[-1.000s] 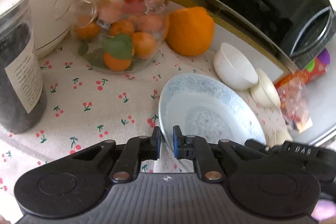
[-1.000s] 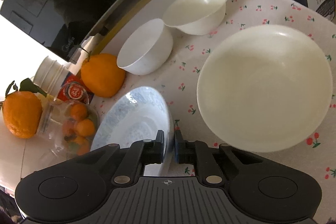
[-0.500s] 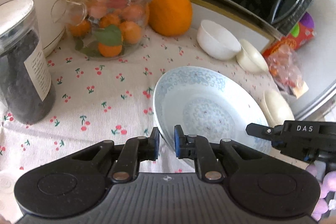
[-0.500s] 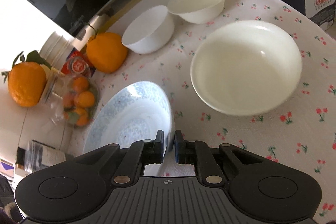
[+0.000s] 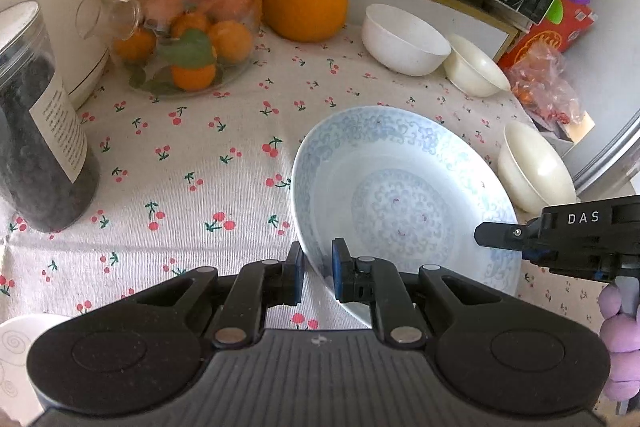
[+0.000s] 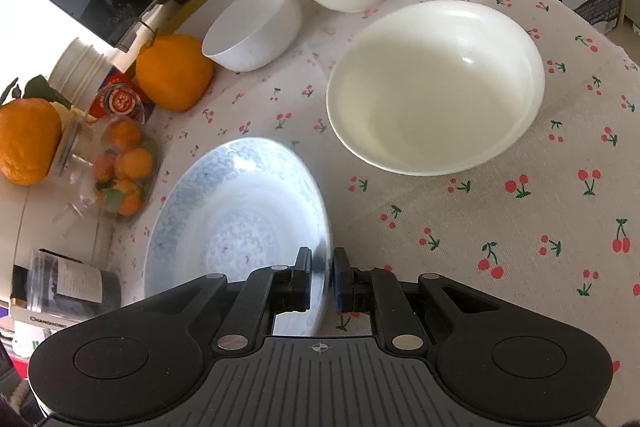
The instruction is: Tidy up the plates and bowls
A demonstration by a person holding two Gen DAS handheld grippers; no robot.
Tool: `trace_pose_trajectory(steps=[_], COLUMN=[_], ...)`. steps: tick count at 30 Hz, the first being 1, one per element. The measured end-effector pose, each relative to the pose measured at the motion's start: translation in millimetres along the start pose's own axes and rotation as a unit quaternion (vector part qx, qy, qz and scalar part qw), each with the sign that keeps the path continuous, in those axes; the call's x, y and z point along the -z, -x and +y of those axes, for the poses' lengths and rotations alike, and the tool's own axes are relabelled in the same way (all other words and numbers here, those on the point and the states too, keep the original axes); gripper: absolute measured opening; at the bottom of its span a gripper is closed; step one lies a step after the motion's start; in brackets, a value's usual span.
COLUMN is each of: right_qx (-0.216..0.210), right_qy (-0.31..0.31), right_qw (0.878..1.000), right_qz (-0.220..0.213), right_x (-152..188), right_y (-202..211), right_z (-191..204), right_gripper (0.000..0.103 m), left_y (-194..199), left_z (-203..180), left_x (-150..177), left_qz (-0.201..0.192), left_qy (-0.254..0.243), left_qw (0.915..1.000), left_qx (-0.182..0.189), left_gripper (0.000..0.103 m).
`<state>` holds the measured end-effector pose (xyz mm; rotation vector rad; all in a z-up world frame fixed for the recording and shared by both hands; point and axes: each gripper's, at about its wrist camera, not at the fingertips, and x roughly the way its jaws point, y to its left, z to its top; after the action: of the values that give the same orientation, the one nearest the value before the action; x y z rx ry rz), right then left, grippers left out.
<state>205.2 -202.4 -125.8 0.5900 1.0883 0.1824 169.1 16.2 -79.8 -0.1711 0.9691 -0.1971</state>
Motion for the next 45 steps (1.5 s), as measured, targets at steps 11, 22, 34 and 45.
trace_pose_trajectory(steps=[11, 22, 34, 45], right_qx=[0.003, -0.022, -0.029, -0.022], right_qy=[0.011, 0.020, 0.065, 0.122], right_qw=[1.000, 1.000, 0.997, 0.992], right_qz=[0.004, 0.005, 0.000, 0.016], right_x=[1, -3, 7, 38], right_y=[0, 19, 63, 85], right_z=[4, 8, 16, 19], right_gripper=[0.015, 0.068, 0.086, 0.089], left_y=[0, 16, 58, 96], left_z=[-2, -6, 4, 2], left_x=[1, 0, 12, 43], left_qz=[-0.003, -0.020, -0.025, -0.013], left_qy=[-0.012, -0.028, -0.019, -0.032], left_qw=[0.9999, 0.9992, 0.9995, 0.9994], left_qx=[-0.004, -0.019, -0.005, -0.001], left_gripper=[0.018, 0.074, 0.091, 0.097])
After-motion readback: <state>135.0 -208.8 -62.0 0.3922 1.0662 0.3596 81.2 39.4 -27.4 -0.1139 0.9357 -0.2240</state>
